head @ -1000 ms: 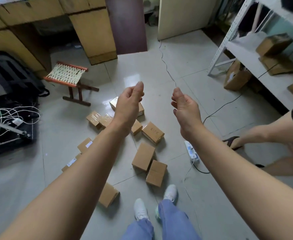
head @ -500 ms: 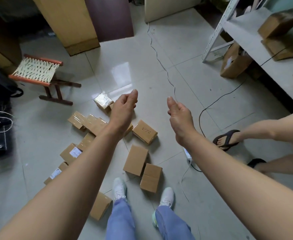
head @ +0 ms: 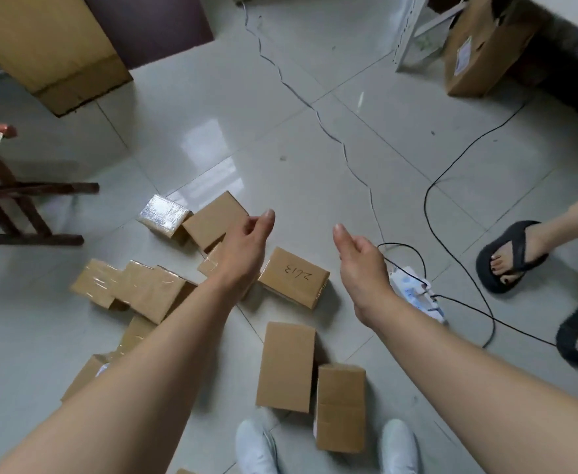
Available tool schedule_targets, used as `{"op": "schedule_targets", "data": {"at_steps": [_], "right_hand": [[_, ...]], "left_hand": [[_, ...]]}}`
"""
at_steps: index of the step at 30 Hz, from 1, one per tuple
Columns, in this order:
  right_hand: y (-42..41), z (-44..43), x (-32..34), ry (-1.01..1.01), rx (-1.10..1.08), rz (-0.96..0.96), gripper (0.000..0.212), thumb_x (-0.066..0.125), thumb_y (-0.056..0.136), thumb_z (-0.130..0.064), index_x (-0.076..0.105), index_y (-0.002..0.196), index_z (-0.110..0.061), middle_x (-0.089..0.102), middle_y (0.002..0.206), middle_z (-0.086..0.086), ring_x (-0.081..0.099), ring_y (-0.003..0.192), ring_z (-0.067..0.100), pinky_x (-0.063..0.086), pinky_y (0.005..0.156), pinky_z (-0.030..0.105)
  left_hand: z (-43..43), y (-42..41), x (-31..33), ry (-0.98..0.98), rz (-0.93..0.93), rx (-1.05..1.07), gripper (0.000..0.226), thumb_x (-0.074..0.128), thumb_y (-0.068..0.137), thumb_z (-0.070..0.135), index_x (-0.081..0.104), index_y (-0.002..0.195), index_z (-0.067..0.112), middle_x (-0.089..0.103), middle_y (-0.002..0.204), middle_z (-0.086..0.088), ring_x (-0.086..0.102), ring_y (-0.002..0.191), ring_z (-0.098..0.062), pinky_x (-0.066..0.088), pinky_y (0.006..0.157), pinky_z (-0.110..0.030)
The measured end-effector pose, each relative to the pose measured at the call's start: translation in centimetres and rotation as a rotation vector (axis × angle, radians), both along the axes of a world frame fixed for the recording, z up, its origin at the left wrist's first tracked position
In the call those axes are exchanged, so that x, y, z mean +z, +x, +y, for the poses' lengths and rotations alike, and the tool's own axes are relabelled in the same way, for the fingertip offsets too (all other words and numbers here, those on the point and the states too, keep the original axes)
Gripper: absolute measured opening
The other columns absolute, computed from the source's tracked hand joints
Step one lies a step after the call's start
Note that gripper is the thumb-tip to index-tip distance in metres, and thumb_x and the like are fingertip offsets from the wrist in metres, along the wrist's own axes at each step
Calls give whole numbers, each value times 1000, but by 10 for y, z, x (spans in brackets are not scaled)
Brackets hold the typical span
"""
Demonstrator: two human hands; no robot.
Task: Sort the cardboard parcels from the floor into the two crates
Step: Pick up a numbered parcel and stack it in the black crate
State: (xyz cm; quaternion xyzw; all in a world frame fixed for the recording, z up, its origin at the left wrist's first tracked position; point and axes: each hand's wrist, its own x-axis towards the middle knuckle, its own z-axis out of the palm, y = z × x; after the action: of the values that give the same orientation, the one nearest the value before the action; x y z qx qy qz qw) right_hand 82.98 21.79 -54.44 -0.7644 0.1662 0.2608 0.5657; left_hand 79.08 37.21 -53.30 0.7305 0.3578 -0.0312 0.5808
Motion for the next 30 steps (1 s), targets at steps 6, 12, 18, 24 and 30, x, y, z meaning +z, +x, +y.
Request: {"op": "schedule_targets", "data": {"at_steps": [6,12,18,24,30], "right_hand": [[2,6,-133,-60,-30,84,58,50,92,-53,48,134,-12,52,134,3,49,117,18,34,86,27],[-1,0,-239,-123,-39,188,59,48,94,-51,41,137,-11,50,132,5,42,93,11,32,81,25],[6,-2,-303,-155,2,297,67,45,93,-56,34,141,-10,44,139,6,45,113,21,29,84,28],[20,13,-332,-105,24,387,74,49,87,-65,44,136,-9,52,136,4,48,125,25,36,101,31],[40,11,-278,-145,24,272,72,49,90,-59,36,139,-9,46,138,6,48,120,24,36,93,29]], "left_hand": [[11,10,-135,59,100,-79,49,42,97,47,56,123,7,58,115,-2,53,105,-17,40,90,-30],[18,11,-251,99,218,-130,59,45,95,52,54,129,5,58,126,-6,55,109,-20,41,87,-29],[19,30,-315,148,279,-121,65,43,97,47,38,141,-1,42,146,-17,42,132,-31,34,110,-41],[22,42,-345,50,337,-61,69,45,79,62,62,105,0,65,111,-16,61,103,-32,46,98,-44],[14,48,-288,-13,235,87,24,50,96,35,59,87,14,51,95,-4,48,88,-18,36,79,-27]]}}
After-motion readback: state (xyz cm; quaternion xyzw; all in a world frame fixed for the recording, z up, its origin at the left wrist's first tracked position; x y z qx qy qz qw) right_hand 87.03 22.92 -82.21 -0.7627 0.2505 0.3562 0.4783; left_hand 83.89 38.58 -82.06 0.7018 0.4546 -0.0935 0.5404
